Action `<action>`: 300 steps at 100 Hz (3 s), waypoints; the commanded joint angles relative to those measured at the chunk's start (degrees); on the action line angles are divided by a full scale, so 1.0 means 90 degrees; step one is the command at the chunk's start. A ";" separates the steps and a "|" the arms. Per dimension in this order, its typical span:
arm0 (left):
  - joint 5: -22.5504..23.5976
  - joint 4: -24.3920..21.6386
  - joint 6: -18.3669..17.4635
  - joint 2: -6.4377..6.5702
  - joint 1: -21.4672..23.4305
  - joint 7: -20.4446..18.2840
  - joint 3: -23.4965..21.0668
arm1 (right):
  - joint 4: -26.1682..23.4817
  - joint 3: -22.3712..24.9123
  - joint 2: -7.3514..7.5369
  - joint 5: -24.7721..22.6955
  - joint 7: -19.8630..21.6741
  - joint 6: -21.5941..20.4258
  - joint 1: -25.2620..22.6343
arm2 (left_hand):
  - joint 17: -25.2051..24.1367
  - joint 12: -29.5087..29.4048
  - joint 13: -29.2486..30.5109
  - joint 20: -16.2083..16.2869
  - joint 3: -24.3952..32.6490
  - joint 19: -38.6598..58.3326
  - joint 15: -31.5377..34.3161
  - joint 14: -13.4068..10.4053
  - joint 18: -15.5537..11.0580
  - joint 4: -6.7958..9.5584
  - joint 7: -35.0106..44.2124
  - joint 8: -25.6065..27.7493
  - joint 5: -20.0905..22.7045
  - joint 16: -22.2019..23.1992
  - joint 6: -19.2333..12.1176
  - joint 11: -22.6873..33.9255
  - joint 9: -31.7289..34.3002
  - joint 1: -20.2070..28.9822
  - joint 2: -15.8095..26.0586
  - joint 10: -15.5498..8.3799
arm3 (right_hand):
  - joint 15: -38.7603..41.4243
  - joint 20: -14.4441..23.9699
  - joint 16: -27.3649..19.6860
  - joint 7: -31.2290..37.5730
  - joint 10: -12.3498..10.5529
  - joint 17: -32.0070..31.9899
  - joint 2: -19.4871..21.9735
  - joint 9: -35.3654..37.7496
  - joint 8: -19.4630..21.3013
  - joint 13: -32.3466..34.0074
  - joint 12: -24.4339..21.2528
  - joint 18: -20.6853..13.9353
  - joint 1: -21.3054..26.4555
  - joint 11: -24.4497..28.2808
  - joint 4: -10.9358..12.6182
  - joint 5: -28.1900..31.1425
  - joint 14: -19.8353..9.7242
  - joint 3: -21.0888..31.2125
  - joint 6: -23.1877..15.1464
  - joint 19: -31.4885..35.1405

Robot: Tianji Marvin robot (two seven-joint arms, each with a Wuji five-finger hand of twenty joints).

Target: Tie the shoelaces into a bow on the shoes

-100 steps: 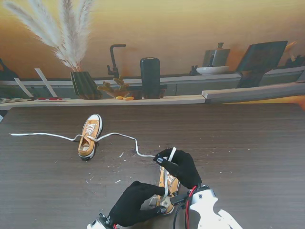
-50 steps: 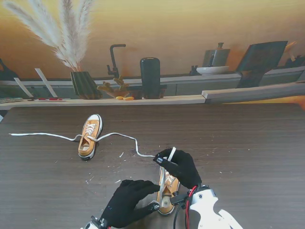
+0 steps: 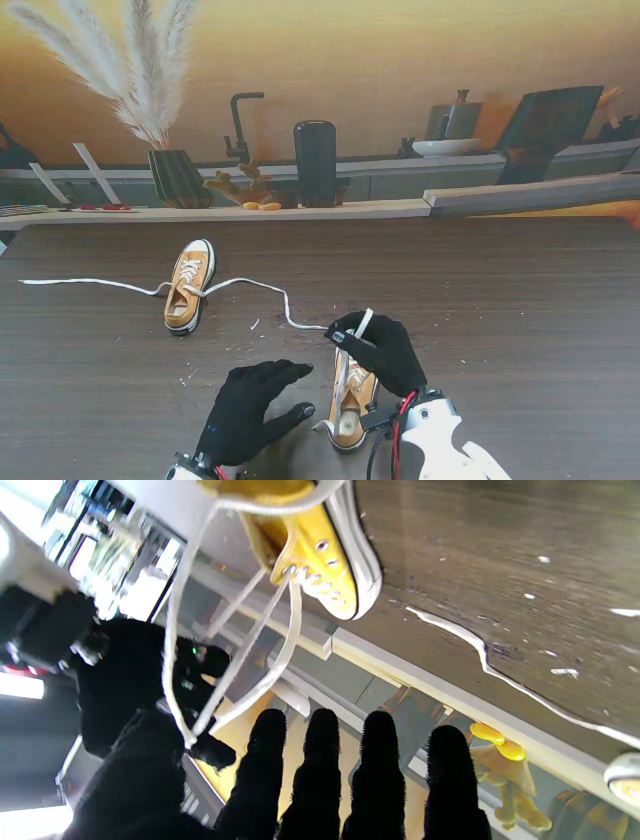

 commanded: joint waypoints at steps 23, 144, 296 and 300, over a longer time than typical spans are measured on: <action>-0.1894 0.0887 -0.1343 -0.0335 -0.0916 -0.0466 0.0260 | -0.0138 0.0027 0.0056 -0.0146 0.0099 -0.0108 -0.0113 | -0.0063 0.0090 -0.0041 0.0202 -0.0206 0.0190 0.0192 -0.0249 -0.0400 -0.0634 0.0343 0.0349 -0.0387 0.0183 -0.0569 0.0348 -0.0215 0.0265 -0.1352 -0.0283 | 0.0442 -0.0009 0.0208 0.0122 0.1025 0.0149 -0.0098 0.0595 -0.0123 0.0040 -0.0080 -0.0020 0.0071 -0.0053 -0.0191 -0.0097 -0.1307 0.0278 0.0158 0.1828; -0.2797 0.1897 -0.1803 -0.0346 -0.2055 -0.1218 0.1073 | -0.0126 0.0007 0.0135 -0.0219 0.0367 -0.0139 -0.0101 | 0.0141 0.0697 0.0266 0.0305 0.0250 0.0724 0.0755 -0.0382 -0.0469 -0.1188 0.1424 0.0857 0.0415 0.0400 -0.0373 0.1156 0.0295 0.0955 -0.1765 -0.0370 | 0.0444 -0.0009 0.0213 0.0163 0.1040 0.0149 -0.0111 0.0595 -0.0137 0.0038 -0.0077 -0.0020 0.0058 -0.0048 -0.0222 -0.0067 -0.1268 0.0314 0.0112 0.1828; -0.4628 0.1315 -0.1356 -0.0205 -0.1605 -0.2480 0.0820 | -0.0048 -0.0088 0.0137 -0.0115 0.0447 -0.0022 -0.0044 | 0.0337 0.1600 0.0748 0.0214 0.0616 0.1655 0.1673 0.0068 -0.0175 -0.0303 0.5903 0.4063 0.2302 0.0719 -0.0505 0.2242 0.1641 0.0933 -0.0618 0.0090 | 0.0438 -0.0055 0.0220 0.0203 0.1057 0.0139 -0.0126 0.0594 -0.0157 0.0036 -0.0078 0.0012 0.0047 -0.0060 -0.0250 -0.0028 -0.1227 0.0364 0.0091 0.1828; -0.4705 0.1269 -0.1244 -0.0202 -0.1586 -0.2525 0.0814 | -0.0048 -0.0090 0.0137 -0.0112 0.0448 -0.0025 -0.0043 | 0.0344 0.1587 0.0745 0.0211 0.0603 0.1670 0.1667 0.0100 -0.0168 -0.0295 0.6006 0.4132 0.2414 0.0713 -0.0462 0.2233 0.1671 0.0948 -0.0612 0.0135 | 0.0437 -0.0058 0.0220 0.0204 0.1061 0.0139 -0.0131 0.0595 -0.0157 0.0036 -0.0079 0.0013 0.0051 -0.0062 -0.0250 -0.0026 -0.1224 0.0366 0.0094 0.1828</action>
